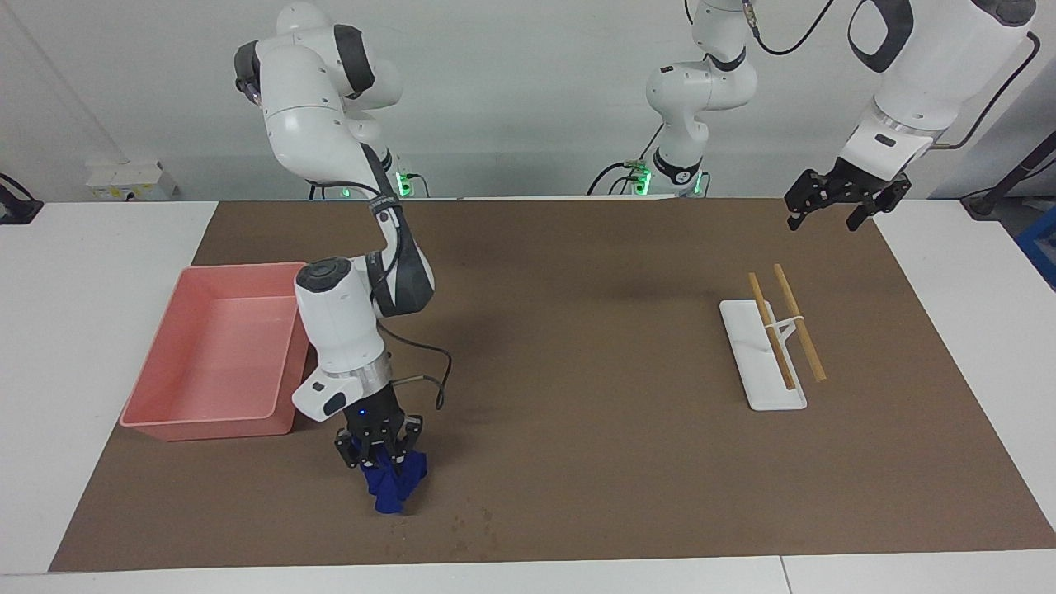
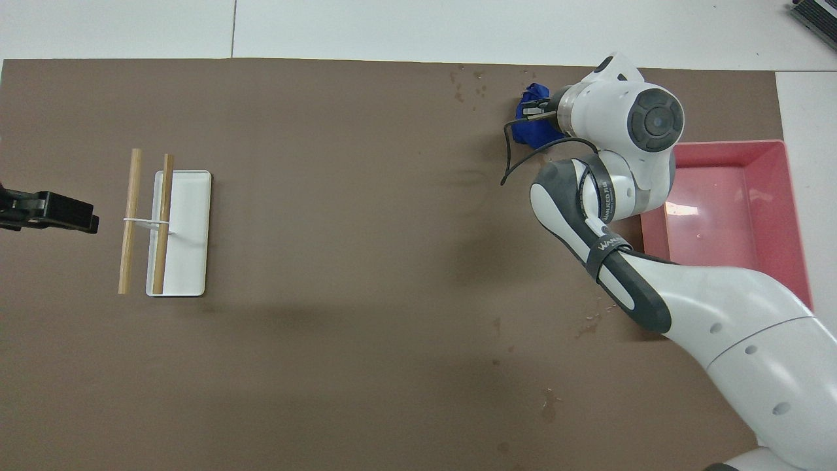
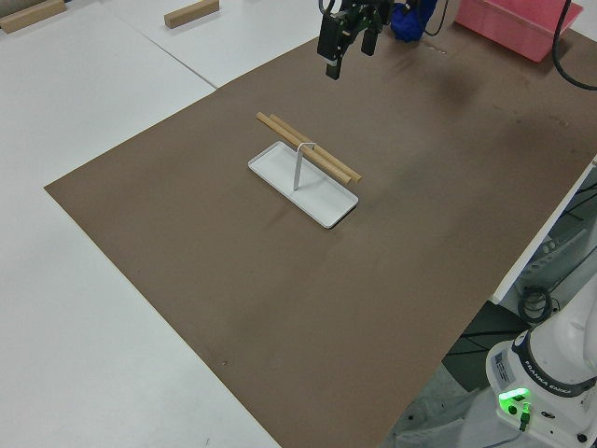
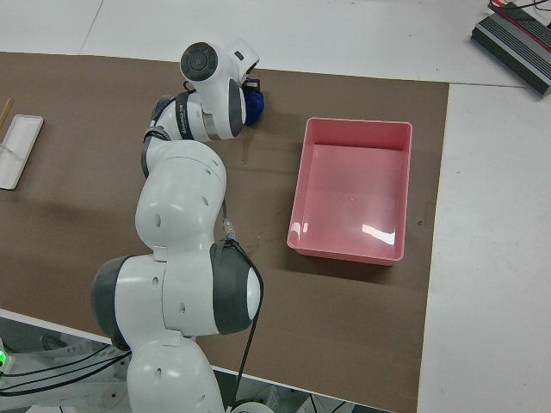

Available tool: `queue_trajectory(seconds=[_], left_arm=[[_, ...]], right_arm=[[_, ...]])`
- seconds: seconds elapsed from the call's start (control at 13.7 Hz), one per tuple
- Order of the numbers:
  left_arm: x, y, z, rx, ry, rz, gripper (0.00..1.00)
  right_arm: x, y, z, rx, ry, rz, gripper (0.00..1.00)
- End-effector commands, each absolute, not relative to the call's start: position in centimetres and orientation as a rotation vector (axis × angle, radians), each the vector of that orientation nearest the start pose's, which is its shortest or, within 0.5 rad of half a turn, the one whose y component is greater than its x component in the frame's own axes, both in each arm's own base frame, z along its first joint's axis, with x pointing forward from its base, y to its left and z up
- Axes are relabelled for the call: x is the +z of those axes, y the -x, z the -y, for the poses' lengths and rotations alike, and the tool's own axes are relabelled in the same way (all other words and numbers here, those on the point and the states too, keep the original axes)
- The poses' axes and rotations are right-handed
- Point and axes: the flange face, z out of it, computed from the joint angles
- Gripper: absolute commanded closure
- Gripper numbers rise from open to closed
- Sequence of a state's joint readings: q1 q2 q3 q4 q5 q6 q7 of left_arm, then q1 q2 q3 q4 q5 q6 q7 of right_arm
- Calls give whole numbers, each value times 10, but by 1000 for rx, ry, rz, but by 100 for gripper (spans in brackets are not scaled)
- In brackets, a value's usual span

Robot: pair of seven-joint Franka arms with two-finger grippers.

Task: Wipe water with towel using both arms
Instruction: 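Lower the towel with the right gripper onto the water spill, then rub the towel back and forth over the spill with the right gripper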

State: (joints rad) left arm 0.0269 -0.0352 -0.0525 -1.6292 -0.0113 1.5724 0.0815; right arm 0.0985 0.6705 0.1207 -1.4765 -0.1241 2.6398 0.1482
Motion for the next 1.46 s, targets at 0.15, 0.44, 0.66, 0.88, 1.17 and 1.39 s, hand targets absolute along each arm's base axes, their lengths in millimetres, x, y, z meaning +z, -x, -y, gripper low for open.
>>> queue_trajectory(seconds=[0.15, 0.44, 0.66, 0.88, 1.17, 1.39], left_arm=[[616, -536, 20, 62, 3143, -222, 0], [616, -536, 19, 62, 3143, -220, 0], [616, -536, 19, 62, 3143, -220, 0], [616, -536, 19, 62, 3143, -220, 0], [616, -536, 19, 62, 3143, -220, 0], [616, -536, 19, 62, 3143, -220, 0]], right_arm=[[339, -752, -139, -797, 2980, 235, 100], [309, -750, -140, -808, 2964, 235, 100], [287, -747, -140, -754, 2981, 239, 100], [277, -741, -138, -709, 2991, 226, 100], [256, -722, -130, -525, 3026, 156, 100], [255, -713, -129, -339, 3070, 150, 100]])
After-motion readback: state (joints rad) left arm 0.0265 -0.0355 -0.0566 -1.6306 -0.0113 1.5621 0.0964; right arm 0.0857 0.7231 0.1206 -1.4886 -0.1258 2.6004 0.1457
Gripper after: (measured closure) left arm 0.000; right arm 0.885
